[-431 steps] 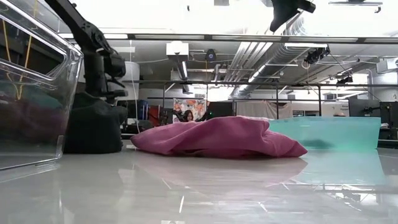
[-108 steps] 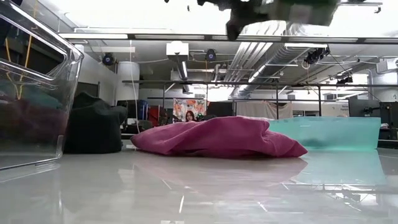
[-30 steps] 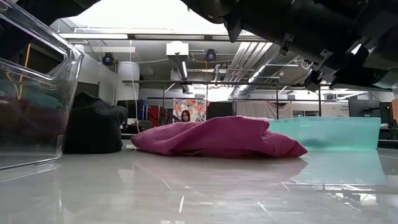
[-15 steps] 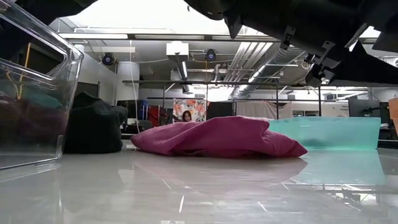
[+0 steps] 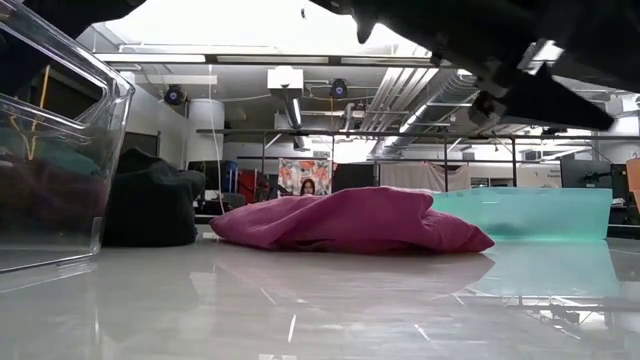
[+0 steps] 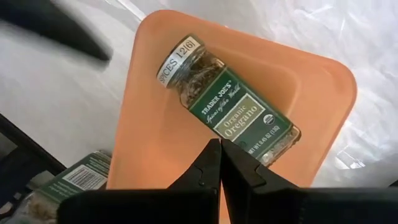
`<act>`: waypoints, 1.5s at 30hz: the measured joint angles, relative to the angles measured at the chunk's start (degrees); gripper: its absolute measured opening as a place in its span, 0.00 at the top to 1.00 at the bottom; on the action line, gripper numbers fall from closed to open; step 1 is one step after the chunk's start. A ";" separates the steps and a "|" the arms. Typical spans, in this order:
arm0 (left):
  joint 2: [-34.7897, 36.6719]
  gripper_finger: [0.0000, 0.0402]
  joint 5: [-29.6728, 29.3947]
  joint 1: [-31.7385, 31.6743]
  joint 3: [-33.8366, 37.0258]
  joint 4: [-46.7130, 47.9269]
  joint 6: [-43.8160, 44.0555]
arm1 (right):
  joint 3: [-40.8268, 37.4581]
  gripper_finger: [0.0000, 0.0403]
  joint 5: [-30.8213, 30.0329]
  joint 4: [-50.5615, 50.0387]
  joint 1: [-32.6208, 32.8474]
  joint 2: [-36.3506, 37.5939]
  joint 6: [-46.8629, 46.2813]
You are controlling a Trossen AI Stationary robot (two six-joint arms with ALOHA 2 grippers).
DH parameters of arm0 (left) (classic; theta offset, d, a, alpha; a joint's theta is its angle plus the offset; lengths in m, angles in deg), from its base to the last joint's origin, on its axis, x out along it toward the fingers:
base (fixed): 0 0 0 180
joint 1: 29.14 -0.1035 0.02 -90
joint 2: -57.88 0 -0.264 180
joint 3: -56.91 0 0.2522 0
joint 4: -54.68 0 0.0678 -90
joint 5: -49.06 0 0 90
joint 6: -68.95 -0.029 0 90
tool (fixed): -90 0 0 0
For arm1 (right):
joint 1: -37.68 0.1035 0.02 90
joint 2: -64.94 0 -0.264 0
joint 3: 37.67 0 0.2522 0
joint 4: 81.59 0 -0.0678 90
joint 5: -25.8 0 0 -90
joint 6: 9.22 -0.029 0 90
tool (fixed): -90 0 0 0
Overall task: Sort spices by type
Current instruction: Put the top green seasoning bottle into the orange bin
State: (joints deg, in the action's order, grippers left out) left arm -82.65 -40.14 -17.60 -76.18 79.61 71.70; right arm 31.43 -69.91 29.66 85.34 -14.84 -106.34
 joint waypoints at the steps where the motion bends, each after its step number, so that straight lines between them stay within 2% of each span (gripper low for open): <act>1: 0.31 0.30 -0.01 -0.34 0.00 0.88 -0.04 | 0.04 1.00 0.02 0.08 0.00 0.01 0.08; 8: 2.91 0.33 1.35 -1.93 0.00 3.56 -1.09 | 0.07 1.00 0.24 0.85 0.00 1.18 3.12; 14: 4.46 0.43 7.54 -2.71 0.02 8.95 -1.25 | 0.10 1.00 2.83 3.99 0.00 1.32 9.52; 17: 7.31 0.48 11.30 -3.71 0.02 14.63 -1.75 | 0.11 0.97 3.28 4.10 -0.06 1.34 13.59; 21: 12.90 0.60 10.21 -5.74 0.02 20.29 -4.68 | 0.12 0.82 8.52 4.44 -0.99 1.40 26.25; 23: 16.64 0.71 8.30 -6.68 1.04 21.46 -4.91 | 0.12 0.71 9.28 4.48 -1.68 1.36 31.40; 25: 20.95 0.87 5.95 -7.53 3.30 20.62 -4.82 | 0.12 0.59 8.68 4.57 -2.45 1.32 35.70; 27: 25.64 0.96 3.26 -8.00 7.09 19.75 -4.18 | 0.12 0.46 7.24 4.04 -3.64 0.49 38.55; 30: 33.38 0.98 -2.25 -7.73 16.27 15.56 -2.41 | 0.10 0.33 6.13 2.60 -5.49 -2.18 43.97; 32: 39.38 0.99 -4.88 -7.09 24.24 10.97 -0.15 | 0.10 0.28 6.11 2.67 -6.56 -4.35 47.41; 36: 51.09 1.00 -10.07 -4.80 41.36 0.35 7.88 | 0.10 0.27 6.15 2.33 -8.01 -7.97 52.40; 39: 57.76 1.00 -15.62 -2.25 51.46 -4.42 13.43 | 0.10 0.27 7.72 2.47 -8.55 -9.72 54.84; 45: 64.90 1.00 -24.27 2.17 62.75 -8.50 21.71 | 0.10 0.27 8.34 3.11 -8.68 -12.77 57.06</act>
State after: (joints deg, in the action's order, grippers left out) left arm -17.76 -64.41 -15.43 -13.43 71.11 93.42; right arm 31.53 -61.57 32.77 76.66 -27.61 -49.27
